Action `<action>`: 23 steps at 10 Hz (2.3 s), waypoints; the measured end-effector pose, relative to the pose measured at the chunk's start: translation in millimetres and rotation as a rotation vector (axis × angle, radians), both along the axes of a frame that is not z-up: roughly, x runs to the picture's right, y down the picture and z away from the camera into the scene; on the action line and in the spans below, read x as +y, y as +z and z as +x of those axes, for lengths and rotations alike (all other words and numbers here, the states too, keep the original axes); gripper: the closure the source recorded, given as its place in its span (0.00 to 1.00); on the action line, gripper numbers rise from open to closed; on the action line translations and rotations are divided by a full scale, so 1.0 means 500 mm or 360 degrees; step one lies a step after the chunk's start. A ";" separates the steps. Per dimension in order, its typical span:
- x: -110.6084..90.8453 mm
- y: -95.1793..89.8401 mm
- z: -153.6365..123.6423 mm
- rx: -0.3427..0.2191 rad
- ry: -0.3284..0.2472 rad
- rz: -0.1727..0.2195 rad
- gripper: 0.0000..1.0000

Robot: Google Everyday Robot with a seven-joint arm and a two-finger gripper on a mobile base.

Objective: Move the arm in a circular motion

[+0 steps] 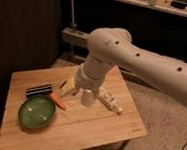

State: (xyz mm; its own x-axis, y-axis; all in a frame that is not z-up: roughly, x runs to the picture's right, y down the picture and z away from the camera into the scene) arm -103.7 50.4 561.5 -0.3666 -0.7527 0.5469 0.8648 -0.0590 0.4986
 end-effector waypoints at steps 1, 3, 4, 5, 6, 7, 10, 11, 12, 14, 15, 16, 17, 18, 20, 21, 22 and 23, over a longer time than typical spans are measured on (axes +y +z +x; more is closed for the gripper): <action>-0.014 0.006 -0.037 -0.0043 -0.0042 0.0012 0.20; -0.063 0.030 -0.129 -0.0128 -0.0149 0.0069 0.20; -0.092 0.052 -0.158 -0.0136 -0.0170 0.0090 0.20; -0.122 0.081 -0.170 -0.0120 -0.0169 0.0096 0.20; -0.156 0.119 -0.170 -0.0095 -0.0147 0.0094 0.20; -0.187 0.159 -0.153 -0.0058 -0.0117 0.0086 0.20; -0.247 0.276 -0.053 0.0095 0.0018 0.0041 0.20; -0.253 0.307 -0.005 0.0158 0.0070 0.0022 0.20; -0.252 0.329 0.050 0.0230 0.0123 0.0002 0.20; -0.241 0.343 0.146 0.0345 0.0204 -0.0023 0.20; -0.232 0.344 0.206 0.0417 0.0253 -0.0032 0.20; -0.219 0.338 0.257 0.0481 0.0290 -0.0039 0.20; -0.204 0.324 0.305 0.0541 0.0322 -0.0041 0.20; -0.188 0.309 0.341 0.0587 0.0342 -0.0043 0.20; -0.136 0.246 0.405 0.0672 0.0368 -0.0034 0.20; -0.117 0.221 0.408 0.0695 0.0369 -0.0030 0.20; -0.085 0.182 0.399 0.0721 0.0366 -0.0031 0.20; -0.058 0.150 0.380 0.0725 0.0364 -0.0042 0.20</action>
State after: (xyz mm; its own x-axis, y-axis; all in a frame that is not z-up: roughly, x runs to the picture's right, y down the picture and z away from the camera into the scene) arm 86.3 21.6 636.5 0.0863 -0.7696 0.6327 0.9840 0.1650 0.0666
